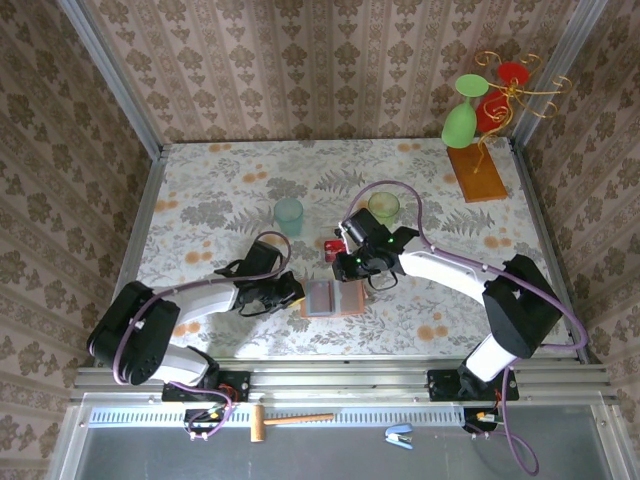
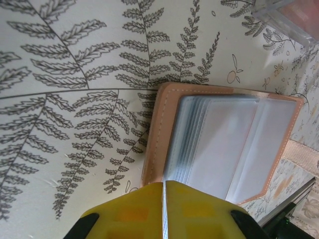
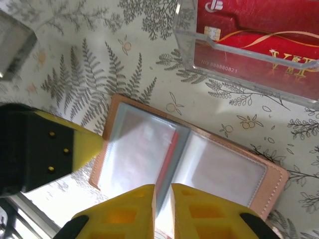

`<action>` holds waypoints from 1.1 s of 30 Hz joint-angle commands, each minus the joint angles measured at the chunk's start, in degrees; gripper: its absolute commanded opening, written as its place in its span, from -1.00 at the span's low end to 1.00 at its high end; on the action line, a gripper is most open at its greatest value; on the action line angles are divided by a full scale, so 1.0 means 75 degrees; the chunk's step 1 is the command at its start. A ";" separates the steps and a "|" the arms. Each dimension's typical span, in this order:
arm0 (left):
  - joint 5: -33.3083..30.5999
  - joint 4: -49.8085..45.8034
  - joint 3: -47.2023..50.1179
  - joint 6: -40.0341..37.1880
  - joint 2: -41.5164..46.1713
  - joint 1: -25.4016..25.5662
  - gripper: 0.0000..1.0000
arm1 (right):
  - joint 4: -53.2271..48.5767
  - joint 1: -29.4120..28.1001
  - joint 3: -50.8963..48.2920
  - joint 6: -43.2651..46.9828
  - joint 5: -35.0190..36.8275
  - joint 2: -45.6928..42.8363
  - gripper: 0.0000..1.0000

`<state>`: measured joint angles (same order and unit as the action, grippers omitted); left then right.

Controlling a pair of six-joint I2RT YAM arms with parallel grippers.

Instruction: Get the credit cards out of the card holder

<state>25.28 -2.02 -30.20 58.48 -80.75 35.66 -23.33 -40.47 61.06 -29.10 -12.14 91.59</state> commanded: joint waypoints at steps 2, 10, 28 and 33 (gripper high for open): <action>-0.0010 0.0143 -0.0087 0.0031 -0.0186 0.0062 -0.80 | 0.0309 -0.0030 -0.0079 -0.1230 -0.0315 -0.0096 -0.73; -0.0077 0.0162 -0.0032 0.0019 -0.0288 0.0062 -0.80 | 0.0601 -0.0042 -0.0291 -0.1777 -0.0992 0.0329 -0.66; -0.0080 0.0199 0.0042 0.0068 -0.0249 0.0062 -0.81 | 0.1355 -0.0149 -0.0277 -0.2693 -0.2019 0.1313 -0.44; -0.0077 0.0208 0.0042 0.0091 -0.0249 0.0061 -0.81 | 0.1343 -0.0244 -0.0263 -0.2694 -0.2096 0.1455 -0.44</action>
<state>25.28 -0.73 -30.20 58.50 -82.54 35.66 -13.39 -41.58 58.50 -48.38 -26.22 101.32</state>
